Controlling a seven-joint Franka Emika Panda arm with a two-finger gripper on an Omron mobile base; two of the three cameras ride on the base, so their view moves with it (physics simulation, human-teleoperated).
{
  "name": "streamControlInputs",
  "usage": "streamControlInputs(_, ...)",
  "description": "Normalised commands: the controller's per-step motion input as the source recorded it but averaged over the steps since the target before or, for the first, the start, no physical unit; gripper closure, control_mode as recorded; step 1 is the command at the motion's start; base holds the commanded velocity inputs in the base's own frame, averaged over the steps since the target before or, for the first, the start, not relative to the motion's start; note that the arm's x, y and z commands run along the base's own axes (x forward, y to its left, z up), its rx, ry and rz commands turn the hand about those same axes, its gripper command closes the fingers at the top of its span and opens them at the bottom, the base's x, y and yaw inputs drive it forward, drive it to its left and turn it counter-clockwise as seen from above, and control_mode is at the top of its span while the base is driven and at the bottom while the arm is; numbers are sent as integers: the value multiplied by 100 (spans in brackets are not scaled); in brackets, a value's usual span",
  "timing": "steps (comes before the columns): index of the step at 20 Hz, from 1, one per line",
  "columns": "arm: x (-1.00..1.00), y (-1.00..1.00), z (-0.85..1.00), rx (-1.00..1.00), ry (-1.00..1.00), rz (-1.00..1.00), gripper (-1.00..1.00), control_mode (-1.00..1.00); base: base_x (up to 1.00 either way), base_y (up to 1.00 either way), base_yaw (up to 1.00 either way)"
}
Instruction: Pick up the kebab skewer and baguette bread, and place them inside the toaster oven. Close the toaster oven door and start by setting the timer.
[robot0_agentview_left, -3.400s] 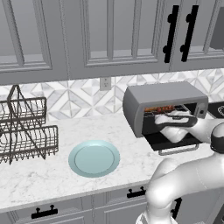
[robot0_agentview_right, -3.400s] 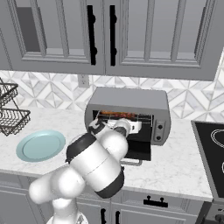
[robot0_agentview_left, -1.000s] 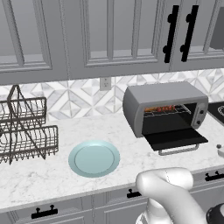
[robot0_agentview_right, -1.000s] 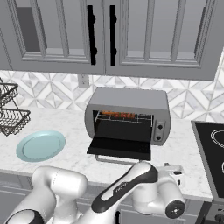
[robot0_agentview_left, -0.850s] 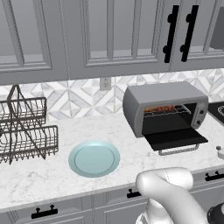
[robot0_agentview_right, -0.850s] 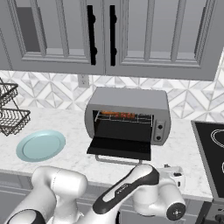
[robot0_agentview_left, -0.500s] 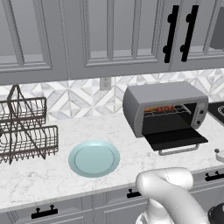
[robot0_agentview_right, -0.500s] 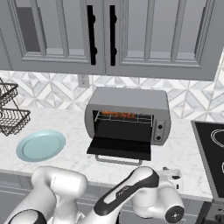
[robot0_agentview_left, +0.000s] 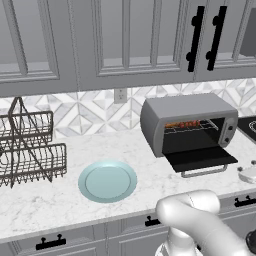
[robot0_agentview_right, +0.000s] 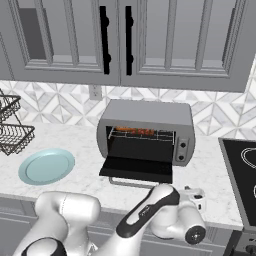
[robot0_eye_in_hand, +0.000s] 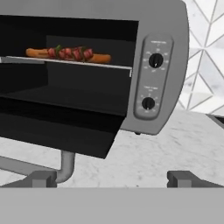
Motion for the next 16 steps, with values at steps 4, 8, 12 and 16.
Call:
streamControlInputs(4,31,0,-22,0,0,0,-100,-100,0,0,0)
streamControlInputs(8,31,0,-20,1,0,0,-100,-100,0,0,0)
streamControlInputs(12,39,0,-3,2,0,0,-100,-100,0,0,0)
streamControlInputs(16,31,0,0,4,0,0,-100,-100,0,0,0)
